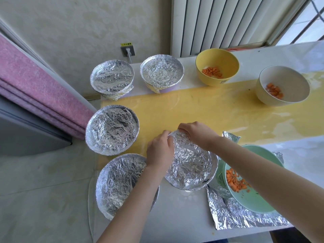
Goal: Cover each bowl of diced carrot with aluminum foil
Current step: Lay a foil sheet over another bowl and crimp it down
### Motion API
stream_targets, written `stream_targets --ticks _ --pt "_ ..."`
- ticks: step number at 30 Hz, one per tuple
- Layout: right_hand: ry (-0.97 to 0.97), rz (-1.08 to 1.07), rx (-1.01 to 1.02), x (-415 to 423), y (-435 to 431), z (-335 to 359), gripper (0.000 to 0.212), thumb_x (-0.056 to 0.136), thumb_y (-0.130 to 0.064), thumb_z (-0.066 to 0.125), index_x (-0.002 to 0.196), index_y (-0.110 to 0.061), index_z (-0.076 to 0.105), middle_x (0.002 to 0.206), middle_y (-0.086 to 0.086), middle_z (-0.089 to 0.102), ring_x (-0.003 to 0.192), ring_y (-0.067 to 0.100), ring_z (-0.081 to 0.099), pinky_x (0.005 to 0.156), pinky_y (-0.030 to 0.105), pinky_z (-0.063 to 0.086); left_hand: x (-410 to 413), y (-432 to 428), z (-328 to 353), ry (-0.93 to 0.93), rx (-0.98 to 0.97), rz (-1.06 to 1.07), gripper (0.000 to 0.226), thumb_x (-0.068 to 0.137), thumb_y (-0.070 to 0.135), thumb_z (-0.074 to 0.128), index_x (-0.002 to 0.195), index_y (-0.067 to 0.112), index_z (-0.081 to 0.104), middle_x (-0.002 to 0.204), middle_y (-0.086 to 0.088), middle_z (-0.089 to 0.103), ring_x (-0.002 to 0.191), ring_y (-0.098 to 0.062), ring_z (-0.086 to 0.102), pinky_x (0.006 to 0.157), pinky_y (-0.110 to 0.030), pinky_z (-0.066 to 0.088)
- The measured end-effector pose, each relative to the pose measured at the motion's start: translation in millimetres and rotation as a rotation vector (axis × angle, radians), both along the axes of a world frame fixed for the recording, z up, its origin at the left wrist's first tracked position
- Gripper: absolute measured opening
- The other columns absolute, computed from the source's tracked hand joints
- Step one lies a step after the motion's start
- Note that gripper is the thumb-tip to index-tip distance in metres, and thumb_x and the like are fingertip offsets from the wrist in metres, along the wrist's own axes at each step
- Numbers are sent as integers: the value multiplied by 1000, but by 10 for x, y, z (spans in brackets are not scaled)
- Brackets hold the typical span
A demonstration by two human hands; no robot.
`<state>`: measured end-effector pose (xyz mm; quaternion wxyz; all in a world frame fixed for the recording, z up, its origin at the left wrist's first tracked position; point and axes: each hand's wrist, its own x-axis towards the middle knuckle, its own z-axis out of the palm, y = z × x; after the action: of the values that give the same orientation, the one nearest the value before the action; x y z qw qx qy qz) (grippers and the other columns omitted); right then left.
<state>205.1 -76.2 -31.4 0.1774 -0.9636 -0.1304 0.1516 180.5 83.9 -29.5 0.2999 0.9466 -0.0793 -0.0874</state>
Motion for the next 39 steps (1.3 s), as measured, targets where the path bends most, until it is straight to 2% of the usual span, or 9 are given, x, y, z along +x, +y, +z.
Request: stream_targets --ticks 4,7,16,20,25,30,32,34,39 --pt "-27 112 -81 6 50 67 29 97 -9 41 124 -13 50 110 6 62 90 26 60 68 35 44 29 -37 -24 24 -22 36 27 100 20 39 115 12 60 92 -10 68 80 -28 61 65 -36 47" --pt "-32 119 -113 3 109 85 31 94 -5 42 123 -13 52 111 7 63 93 27 60 75 37 46 46 -41 -9 14 -1 33 28 100 20 39 112 11 63 90 -10 69 80 -28 61 64 -34 45" --pt "-84 166 -223 3 175 87 31 94 -2 36 122 -10 48 109 6 60 95 25 59 68 31 41 44 -54 6 -36 90 12 27 100 20 38 108 11 63 88 -11 69 78 -29 59 62 -32 34" --pt "-17 119 -166 40 167 71 28 93 -2 39 115 -13 53 104 6 63 87 27 60 64 30 36 40 -56 2 -32 111 7 28 100 22 37 109 12 62 89 -11 69 79 -30 60 62 -32 36" --pt "76 -59 109 9 44 36 26 100 -18 40 118 -13 58 101 11 68 86 30 62 73 38 47 0 14 9 16 146 -8 29 101 21 34 113 10 58 93 -11 67 84 -28 60 63 -33 41" --pt "35 -66 146 -15 -12 44 25 99 -13 43 113 -10 63 90 12 69 79 30 62 68 34 41 -4 23 -1 39 -163 17 30 98 12 43 125 7 56 115 -9 65 102 -23 60 84 -24 45" --pt "16 -38 106 -19 2 16 23 96 -8 45 111 -10 63 86 12 69 76 30 62 67 35 43 24 -10 -40 6 -201 21 25 97 13 47 115 6 63 102 -9 69 82 -20 61 68 -15 40" --pt "-3 -21 56 -36 7 -21 24 92 -2 47 108 -11 63 86 11 69 76 31 62 64 35 42 35 -32 -59 -9 -197 31 20 96 12 50 105 5 66 86 -10 70 63 -16 52 57 -17 32" --pt "21 39 -25 -29 16 33 26 96 -8 41 115 -13 57 96 11 67 82 31 60 63 33 41 -7 -48 -72 -40 -182 67 18 95 9 50 102 4 66 81 -12 69 60 -16 48 55 -18 29"
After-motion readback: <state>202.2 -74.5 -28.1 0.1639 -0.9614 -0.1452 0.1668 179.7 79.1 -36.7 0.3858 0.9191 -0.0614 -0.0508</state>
